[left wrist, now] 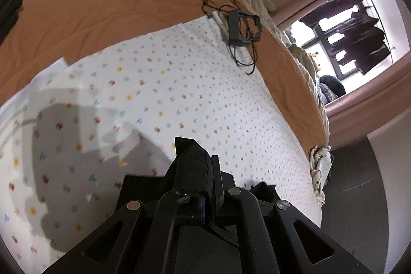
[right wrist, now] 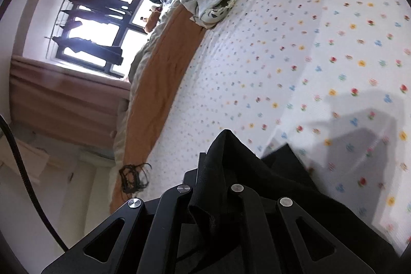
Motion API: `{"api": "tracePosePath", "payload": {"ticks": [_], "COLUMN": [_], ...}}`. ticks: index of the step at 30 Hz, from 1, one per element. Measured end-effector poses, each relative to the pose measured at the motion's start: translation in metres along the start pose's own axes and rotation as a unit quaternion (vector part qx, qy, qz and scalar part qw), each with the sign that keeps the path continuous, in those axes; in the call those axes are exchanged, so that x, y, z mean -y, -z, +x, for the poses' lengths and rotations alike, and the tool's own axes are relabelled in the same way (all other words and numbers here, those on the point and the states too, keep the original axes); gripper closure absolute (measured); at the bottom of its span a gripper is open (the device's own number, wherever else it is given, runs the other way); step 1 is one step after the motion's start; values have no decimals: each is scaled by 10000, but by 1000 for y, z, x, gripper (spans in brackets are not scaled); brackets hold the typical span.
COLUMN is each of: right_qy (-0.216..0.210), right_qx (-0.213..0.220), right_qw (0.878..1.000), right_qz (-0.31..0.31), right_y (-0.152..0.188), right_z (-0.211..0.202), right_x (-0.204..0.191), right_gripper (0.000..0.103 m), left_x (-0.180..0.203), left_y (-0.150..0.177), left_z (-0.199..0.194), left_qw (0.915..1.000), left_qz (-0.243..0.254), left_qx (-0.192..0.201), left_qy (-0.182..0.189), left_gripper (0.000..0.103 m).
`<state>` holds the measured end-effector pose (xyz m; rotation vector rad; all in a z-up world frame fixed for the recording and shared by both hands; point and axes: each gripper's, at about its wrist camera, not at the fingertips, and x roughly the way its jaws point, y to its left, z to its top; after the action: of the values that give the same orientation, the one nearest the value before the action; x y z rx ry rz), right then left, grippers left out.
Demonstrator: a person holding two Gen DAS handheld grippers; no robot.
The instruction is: Fold large clothes
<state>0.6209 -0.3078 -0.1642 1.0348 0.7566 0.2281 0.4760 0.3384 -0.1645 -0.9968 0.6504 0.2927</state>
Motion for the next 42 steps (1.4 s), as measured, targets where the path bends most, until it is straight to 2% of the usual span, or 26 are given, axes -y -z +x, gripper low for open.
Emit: {"api": "tracePosePath", "payload": {"ticks": [3, 5, 7, 8, 9, 10, 12, 13, 14, 16, 22, 31, 35, 42], "right_qy": [-3, 121, 246, 294, 259, 212, 96, 70, 42, 6, -80, 24, 114, 14], "right_qx": [-12, -92, -187, -242, -296, -321, -300, -306, -329, -366, -596, -1014, -1272, -2106], "right_qw": [9999, 9998, 9995, 9993, 9992, 9992, 9995, 9995, 9994, 9992, 9975, 9906, 9804, 9468], "right_qz": [-139, -104, 11, 39, 72, 96, 78, 30, -35, -138, -370, -919, -1497, -2433], "right_y": [-6, -8, -9, -8, -8, -8, -8, -8, -7, -5, 2, 28, 50, 103], "right_z": [11, 21, 29, 31, 32, 30, 22, 20, 16, 7, -11, -27, -28, -19], "right_x": [-8, -8, -4, -2, 0, 1, -1, -2, -5, -9, -16, -44, -73, -116], "right_gripper": [98, 96, 92, 91, 76, 61, 58, 54, 50, 36, 27, 22, 14, 13], "left_x": [6, 4, -1, -2, -3, -3, 0, 1, 3, 4, 8, 8, 1, -22], "left_y": [-8, -13, -16, -17, -17, -15, -12, -9, -7, -4, 8, 37, 57, 95], "left_z": [8, 17, 24, 25, 26, 23, 14, 7, 2, -8, -51, -116, -140, -165], "left_qw": [10000, 9995, 9985, 9981, 9979, 9980, 9988, 9992, 9993, 9993, 9996, 9996, 9990, 9985], "left_qz": [3, -173, -359, -403, -441, -456, -405, -362, -339, -319, -141, 227, 383, 489], "left_qx": [-39, -214, -374, -428, -458, -427, -263, -138, -78, -88, 87, 168, 210, 151], "left_qy": [-72, -170, -159, -157, -111, -7, 77, 79, 95, 197, 211, 58, -33, -192], "left_gripper": [101, 101, 96, 91, 80, 64, 45, 40, 40, 40, 40, 40, 40, 40]}}
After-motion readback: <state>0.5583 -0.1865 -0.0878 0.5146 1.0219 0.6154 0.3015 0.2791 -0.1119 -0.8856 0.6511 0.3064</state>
